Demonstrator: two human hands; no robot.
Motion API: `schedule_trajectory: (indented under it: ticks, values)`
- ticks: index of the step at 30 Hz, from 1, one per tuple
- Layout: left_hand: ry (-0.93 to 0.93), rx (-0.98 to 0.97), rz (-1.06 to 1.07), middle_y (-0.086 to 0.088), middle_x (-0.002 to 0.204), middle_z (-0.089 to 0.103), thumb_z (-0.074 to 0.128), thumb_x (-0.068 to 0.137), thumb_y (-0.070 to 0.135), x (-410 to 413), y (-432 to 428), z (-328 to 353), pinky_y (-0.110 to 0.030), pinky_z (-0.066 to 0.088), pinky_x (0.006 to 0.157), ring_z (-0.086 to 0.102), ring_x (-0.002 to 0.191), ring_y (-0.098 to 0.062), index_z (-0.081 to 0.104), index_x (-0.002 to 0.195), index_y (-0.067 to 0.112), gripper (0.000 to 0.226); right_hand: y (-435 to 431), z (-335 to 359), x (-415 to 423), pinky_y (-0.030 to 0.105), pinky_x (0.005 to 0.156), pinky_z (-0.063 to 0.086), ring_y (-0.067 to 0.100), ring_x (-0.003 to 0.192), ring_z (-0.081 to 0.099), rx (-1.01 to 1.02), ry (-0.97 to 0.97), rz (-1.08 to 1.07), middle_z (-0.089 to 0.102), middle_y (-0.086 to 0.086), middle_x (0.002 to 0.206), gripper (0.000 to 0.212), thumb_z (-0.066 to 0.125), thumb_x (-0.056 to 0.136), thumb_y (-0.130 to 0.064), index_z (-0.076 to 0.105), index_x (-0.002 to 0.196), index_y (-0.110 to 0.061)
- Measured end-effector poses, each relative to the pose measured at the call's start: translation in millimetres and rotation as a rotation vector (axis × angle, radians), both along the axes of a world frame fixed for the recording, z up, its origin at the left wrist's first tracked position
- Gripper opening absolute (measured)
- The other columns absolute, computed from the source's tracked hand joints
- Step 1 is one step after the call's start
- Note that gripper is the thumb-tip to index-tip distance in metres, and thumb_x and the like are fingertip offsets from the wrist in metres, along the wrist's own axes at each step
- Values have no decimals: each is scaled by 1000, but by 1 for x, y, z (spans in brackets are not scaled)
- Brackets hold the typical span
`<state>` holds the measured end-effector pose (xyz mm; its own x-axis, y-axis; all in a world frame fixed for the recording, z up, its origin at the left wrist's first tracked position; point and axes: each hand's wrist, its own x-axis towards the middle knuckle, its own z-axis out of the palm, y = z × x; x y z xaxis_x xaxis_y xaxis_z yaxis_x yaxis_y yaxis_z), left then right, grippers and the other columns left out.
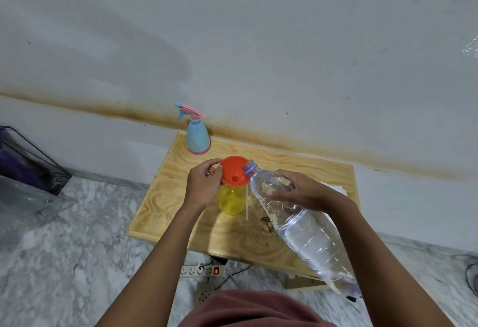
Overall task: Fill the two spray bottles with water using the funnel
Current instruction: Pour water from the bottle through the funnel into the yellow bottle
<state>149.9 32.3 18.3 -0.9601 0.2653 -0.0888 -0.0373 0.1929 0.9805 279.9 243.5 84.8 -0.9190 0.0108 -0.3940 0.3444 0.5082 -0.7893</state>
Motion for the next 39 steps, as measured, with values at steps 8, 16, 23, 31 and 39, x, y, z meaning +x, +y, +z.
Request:
schedule_trajectory:
  ticks: [8,16,23,31,39]
  values:
    - [0,5,2,-4,68,49,59,97,9,-1,1,-1,-25,62,66,61,73,-19,69,118,11,23,-2,-8,9,25,72,54,2,97,65,-37,153,-33,61,-18,122,61,71,71,-67,43,126,-62]
    - [-9,13,-8,-11,75,52,59,97,9,0,-1,-1,-22,61,64,64,78,-20,68,119,12,24,19,-2,11,36,93,53,14,125,52,1,494,-342,47,-18,142,60,66,73,-59,42,128,-59]
    - [-11,5,-7,-2,69,51,59,97,9,0,0,2,-25,62,68,63,75,-16,69,118,10,23,31,-10,-23,19,92,46,4,130,46,-36,627,-629,46,-13,144,80,74,82,-43,29,148,-39]
    - [-30,10,-13,-7,72,54,60,97,11,0,-3,2,-23,61,67,66,81,-19,68,120,10,24,49,-31,-70,44,105,48,11,126,52,-87,692,-856,51,-5,137,82,79,80,-38,33,148,-35]
    - [-32,-1,-25,-9,71,55,61,96,11,-2,-5,1,-21,60,67,67,81,-20,69,119,9,24,56,-43,-78,38,108,45,9,127,49,-103,695,-891,49,-8,136,81,78,82,-36,31,148,-35]
